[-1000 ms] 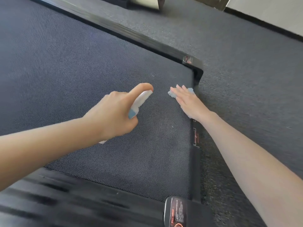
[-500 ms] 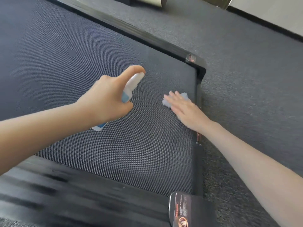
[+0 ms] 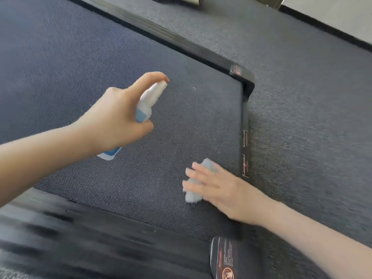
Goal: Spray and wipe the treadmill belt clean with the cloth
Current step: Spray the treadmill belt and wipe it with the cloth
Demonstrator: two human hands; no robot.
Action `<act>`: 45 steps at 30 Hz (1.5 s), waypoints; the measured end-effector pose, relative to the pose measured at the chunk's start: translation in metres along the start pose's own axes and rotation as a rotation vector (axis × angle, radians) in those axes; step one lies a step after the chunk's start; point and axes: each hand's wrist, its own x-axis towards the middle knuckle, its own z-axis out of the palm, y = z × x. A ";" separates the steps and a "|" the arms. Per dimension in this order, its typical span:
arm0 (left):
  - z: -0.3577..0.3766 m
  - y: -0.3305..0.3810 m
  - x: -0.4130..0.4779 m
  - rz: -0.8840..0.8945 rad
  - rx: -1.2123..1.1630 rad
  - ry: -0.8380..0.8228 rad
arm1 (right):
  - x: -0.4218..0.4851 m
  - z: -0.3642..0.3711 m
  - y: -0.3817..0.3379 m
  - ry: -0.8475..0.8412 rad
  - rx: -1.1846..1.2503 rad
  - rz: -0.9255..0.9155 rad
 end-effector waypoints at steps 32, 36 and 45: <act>0.004 -0.010 0.002 0.117 0.009 -0.055 | 0.029 -0.004 0.082 -0.008 -0.029 0.421; 0.022 -0.007 0.009 0.180 0.048 -0.119 | 0.050 -0.019 0.121 0.046 0.143 0.606; 0.074 0.030 0.050 0.358 0.219 -0.227 | 0.070 -0.032 0.139 0.018 0.150 0.668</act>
